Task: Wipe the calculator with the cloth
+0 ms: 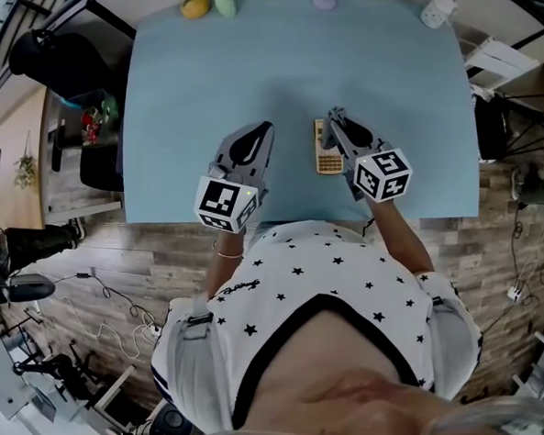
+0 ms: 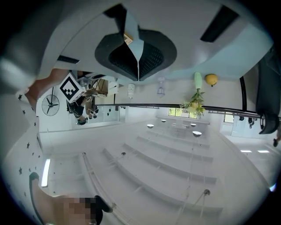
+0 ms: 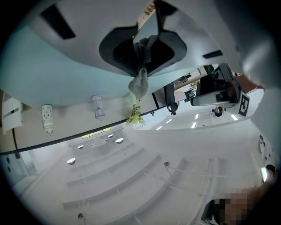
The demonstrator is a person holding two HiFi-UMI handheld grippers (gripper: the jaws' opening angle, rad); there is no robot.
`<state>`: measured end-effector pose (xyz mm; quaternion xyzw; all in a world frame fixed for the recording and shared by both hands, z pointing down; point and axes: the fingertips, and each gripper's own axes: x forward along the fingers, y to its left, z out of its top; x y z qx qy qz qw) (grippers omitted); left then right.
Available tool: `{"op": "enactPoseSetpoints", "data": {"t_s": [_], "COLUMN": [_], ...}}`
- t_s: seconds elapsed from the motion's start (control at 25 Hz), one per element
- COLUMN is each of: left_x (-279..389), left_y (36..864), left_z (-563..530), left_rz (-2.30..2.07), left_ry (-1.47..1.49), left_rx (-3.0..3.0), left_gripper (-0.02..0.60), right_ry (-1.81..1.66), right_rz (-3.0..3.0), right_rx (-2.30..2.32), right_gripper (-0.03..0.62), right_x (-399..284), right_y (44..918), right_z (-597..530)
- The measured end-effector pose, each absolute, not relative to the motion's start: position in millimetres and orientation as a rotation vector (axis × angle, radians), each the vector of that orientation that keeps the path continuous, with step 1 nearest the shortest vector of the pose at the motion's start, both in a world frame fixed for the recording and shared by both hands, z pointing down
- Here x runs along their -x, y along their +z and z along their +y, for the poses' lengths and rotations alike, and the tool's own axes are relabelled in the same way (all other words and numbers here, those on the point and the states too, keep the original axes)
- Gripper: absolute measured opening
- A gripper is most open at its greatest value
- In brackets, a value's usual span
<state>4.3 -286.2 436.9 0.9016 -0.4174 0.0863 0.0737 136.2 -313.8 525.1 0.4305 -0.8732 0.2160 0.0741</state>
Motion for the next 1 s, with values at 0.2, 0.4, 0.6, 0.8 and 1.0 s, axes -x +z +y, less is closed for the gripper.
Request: {"op": "enactPoseSetpoints", "data": {"t_s": [0.2,0.4,0.6,0.8,1.0], "left_x": [3.1,14.5,20.0,25.4,33.4], "left_y": [443.0,448.7,450.2,453.3,455.0], "left_z": [-295.9,-304.7,-312.0,-316.6,-318.5], "left_rz": [-1.262,-1.266,-1.272,-1.28,-1.297], "left_ry": [0.264,0.276,0.274,0.278,0.285], "left_rx": [-2.684,-2.664,-2.657,-2.643,-2.628], "left_gripper": [0.031,0.031,0.031,0.031,0.031], "right_ry": [0.68,0.72,0.721,0.703,0.714], "right_rz": [-2.569,-2.525,-2.468,-2.417,-2.384], "right_rx": [-1.272,-1.231,-1.19,-1.117,-1.082], "right_gripper": [0.051,0.051,0.051,0.051,0.05], "right_x": [-131.9,-118.7,-112.4,-104.5,-98.8], "right_y": [545.4,568.1,590.5,611.0,625.8], "right_z": [-323.9,-330.8,-333.6,-332.8,-330.9]}}
